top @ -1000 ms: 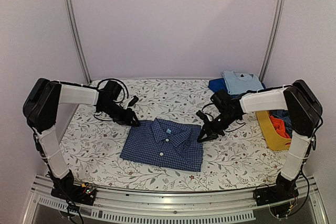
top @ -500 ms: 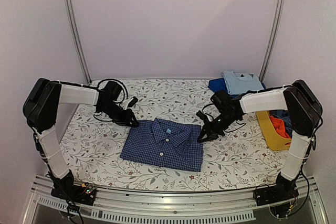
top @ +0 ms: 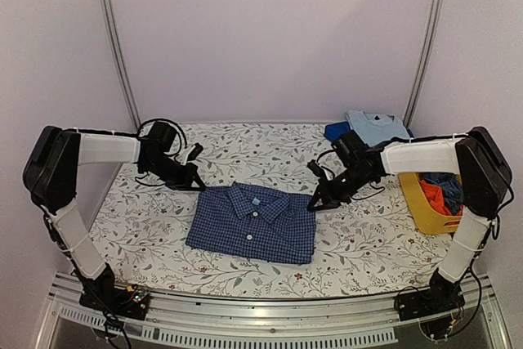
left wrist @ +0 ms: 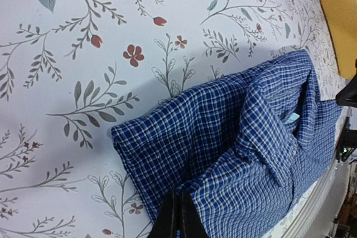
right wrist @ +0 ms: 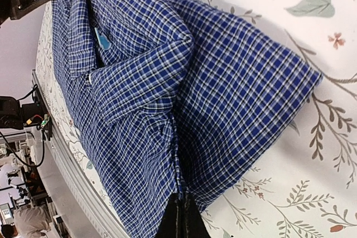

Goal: Fold and stack the mixed laundry pile
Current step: Adjust the square-folded T-shirt at the center of the board.

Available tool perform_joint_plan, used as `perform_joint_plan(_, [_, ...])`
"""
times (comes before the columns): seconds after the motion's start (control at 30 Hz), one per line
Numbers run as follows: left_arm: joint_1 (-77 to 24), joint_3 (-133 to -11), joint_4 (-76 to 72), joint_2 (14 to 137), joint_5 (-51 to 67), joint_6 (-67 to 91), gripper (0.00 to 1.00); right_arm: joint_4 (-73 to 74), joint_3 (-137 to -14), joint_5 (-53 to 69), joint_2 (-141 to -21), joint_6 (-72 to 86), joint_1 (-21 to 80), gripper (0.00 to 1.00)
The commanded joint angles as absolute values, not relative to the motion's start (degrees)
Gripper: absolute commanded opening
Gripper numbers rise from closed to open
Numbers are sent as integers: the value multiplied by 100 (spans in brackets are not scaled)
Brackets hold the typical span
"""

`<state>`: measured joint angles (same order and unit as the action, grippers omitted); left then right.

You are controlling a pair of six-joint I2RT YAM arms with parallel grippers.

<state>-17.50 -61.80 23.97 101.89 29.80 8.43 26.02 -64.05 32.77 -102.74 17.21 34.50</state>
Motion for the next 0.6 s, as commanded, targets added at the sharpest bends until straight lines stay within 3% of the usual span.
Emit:
perform_joint_plan(0.0, [-1581, -6026, 2036, 9985, 3063, 918, 0, 2201, -6273, 2940, -9979, 1796, 3472, 0])
perform_joint_plan(0.17, [-1470, -5716, 1570, 9801, 2925, 1106, 0, 1735, -6013, 2780, -10089, 1927, 3464, 0])
perform_joint_plan(0.57, [-1410, -5779, 1259, 10686, 2235, 1290, 0, 1602, -6613, 2153, -11303, 2007, 3314, 0])
